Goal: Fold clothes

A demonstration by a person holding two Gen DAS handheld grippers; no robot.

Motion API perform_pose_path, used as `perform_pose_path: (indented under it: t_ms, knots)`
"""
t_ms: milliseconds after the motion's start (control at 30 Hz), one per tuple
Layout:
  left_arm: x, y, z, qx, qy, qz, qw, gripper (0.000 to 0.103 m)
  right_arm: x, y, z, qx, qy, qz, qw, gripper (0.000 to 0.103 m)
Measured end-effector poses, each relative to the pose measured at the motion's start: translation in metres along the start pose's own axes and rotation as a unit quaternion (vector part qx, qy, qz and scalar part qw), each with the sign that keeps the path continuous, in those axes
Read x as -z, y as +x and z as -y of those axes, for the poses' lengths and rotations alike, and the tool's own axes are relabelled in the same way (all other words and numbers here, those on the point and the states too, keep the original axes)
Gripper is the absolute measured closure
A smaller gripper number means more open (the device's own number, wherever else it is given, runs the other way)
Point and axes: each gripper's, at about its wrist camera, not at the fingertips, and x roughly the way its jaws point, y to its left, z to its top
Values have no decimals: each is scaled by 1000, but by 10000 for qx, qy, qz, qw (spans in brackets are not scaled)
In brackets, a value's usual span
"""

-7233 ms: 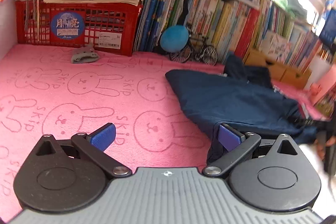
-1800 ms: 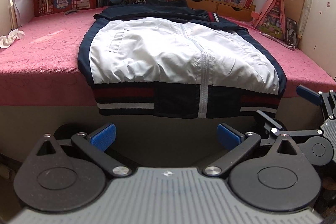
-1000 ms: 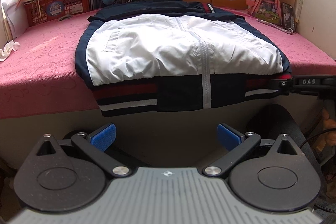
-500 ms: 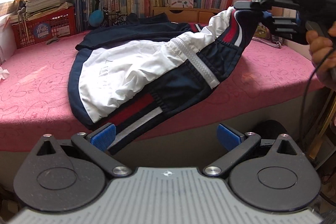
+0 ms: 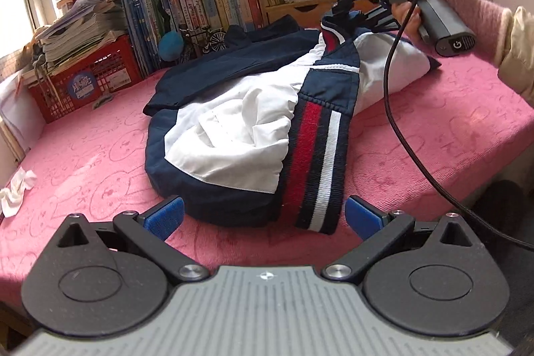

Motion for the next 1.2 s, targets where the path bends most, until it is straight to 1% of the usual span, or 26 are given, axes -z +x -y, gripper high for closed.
perform_pose_path:
  t_ms: [67, 133, 167, 200, 267, 300, 367, 400, 467, 533, 567, 633, 667, 700, 733, 800, 833, 867, 900, 933, 967, 1000, 1033, 1067, 1100, 1200]
  knots:
    - [-3, 15, 0, -11, 114, -86, 9999, 0, 4, 6, 8, 19, -82, -68, 9999, 89]
    - [-7, 26, -5, 98, 80, -105, 9999, 0, 7, 1, 12, 75, -382, -62, 9992, 80]
    - [-10, 29, -9, 148, 15, -113, 9998, 0, 9, -4, 11, 124, -595, -25, 9981, 73]
    - [-13, 32, -13, 177, -55, -118, 9998, 0, 10, -9, 10, 173, -809, 13, 9966, 69]
    - [-19, 36, -19, 162, -167, -119, 9997, 0, 16, -26, 5, 303, -1387, 151, 9898, 48]
    - [-21, 38, -22, 140, -217, -118, 9996, 0, 19, -35, 1, 372, -1700, 230, 9845, 37]
    - [-26, 41, -28, 84, -291, -101, 9995, 0, 26, -54, -6, 511, -2320, 388, 9706, 27]
    - [-29, 42, -31, 55, -311, -75, 9995, 0, 32, -62, -9, 651, -2651, 479, 9608, 23]
    - [-40, 41, -42, -33, -323, 102, 9994, 0, 45, -72, -15, 1081, -3317, 662, 9348, 17]
    - [-56, 40, -59, -125, -416, 368, 9984, 0, 59, -75, -16, 1498, -3869, 736, 9069, 16]
    - [-65, 39, -71, -161, -574, 515, 9969, 0, 64, -74, -16, 1658, -4083, 719, 8948, 16]
    - [-82, 42, -97, -197, -1000, 816, 9914, 0, 74, -71, -15, 1836, -4348, 677, 8790, 16]
    - [-90, 46, -110, -256, -1190, 924, 9883, 0, 78, -70, -14, 1882, -4439, 658, 8736, 16]
    - [-95, 53, -120, -377, -1325, 975, 9856, 0, 81, -69, -13, 1892, -4494, 642, 8707, 14]
    - [-101, 62, -129, -566, -1419, 956, 9836, 0, 83, -68, -12, 1891, -4529, 632, 8690, 13]
    - [-107, 77, -140, -1059, -1477, 795, 9801, 0, 86, -68, -12, 1879, -4562, 641, 8674, 12]
    - [-108, 79, -142, -1207, -1470, 812, 9784, 0, 86, -69, -13, 1895, -4591, 667, 8654, 12]
    - [-106, 77, -145, -1314, -1499, 939, 9754, 0, 86, -71, -14, 1916, -4629, 701, 8626, 10]
    - [-103, 70, -149, -1370, -1574, 1202, 9706, 0, 85, -72, -14, 1935, -4668, 730, 8599, 8]
    - [-96, 61, -154, -1292, -1759, 1566, 9632, 0, 83, -73, -14, 1951, -4708, 753, 8571, 7]
    - [-87, 49, -163, -1043, -2080, 2052, 9506, 0, 80, -74, -15, 1967, -4730, 767, 8554, 7]
    - [-79, 42, -171, -685, -2322, 2293, 9428, 0, 76, -73, -15, 1982, -4730, 771, 8550, 7]
    - [-75, 42, -178, -191, -2465, 2227, 9430, 0, 71, -72, -16, 1990, -4719, 777, 8554, 7]
    - [-71, 41, -186, 304, -2602, 2155, 9407, 0, 66, -69, -18, 1960, -4704, 768, 8570, 7]
    - [-68, 43, -190, 620, -2625, 2054, 9408, 0, 60, -65, -20, 1897, -4700, 740, 8589, 6]
    - [-57, 55, -182, 855, -2236, 1657, 9567, 0, 46, -47, -27, 1663, -4676, 593, 8661, 5]
